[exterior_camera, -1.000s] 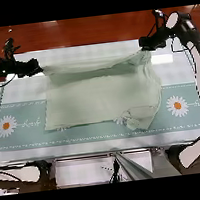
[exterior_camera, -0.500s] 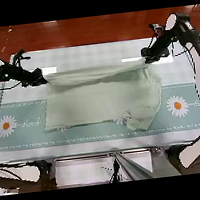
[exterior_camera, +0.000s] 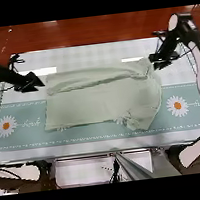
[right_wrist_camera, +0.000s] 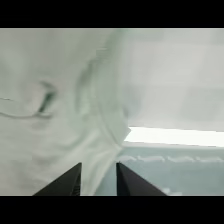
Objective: Fold the shirts.
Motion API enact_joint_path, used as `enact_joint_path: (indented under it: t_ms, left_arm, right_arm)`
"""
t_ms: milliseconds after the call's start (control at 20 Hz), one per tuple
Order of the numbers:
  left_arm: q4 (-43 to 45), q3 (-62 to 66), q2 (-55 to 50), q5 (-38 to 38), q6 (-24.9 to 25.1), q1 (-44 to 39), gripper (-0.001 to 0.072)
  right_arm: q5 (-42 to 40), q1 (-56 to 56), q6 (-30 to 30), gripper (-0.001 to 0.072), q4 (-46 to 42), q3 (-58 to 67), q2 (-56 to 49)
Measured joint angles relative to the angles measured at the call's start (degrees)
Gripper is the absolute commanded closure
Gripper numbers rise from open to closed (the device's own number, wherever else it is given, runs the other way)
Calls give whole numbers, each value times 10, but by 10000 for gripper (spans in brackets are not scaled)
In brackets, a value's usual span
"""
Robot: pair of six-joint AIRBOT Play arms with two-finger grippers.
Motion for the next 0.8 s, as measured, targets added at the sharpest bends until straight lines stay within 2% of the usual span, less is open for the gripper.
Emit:
enact_joint_path:
  t_ms: [100, 200, 300, 550, 800]
  left_arm:
    - [2, -21, 29, -36, 0, 37, 149]
    - [3, -74, 75, -44, 9, 76, 148]
    - [6, -154, 127, -42, 18, 113, 148]
    - [5, -321, 198, -27, 59, 156, 148]
    - [1, -399, 213, 14, 69, 159, 148]
  right_arm:
    - [35, -21, 2, 398, -32, -31, 39]
    - [32, -48, 7, 316, -51, -98, 95]
    - [-1, -81, 11, 277, -45, -200, 160]
    - [-125, -144, -23, 281, 87, -418, 297]
    - [-218, -161, -50, 286, 181, -495, 386]
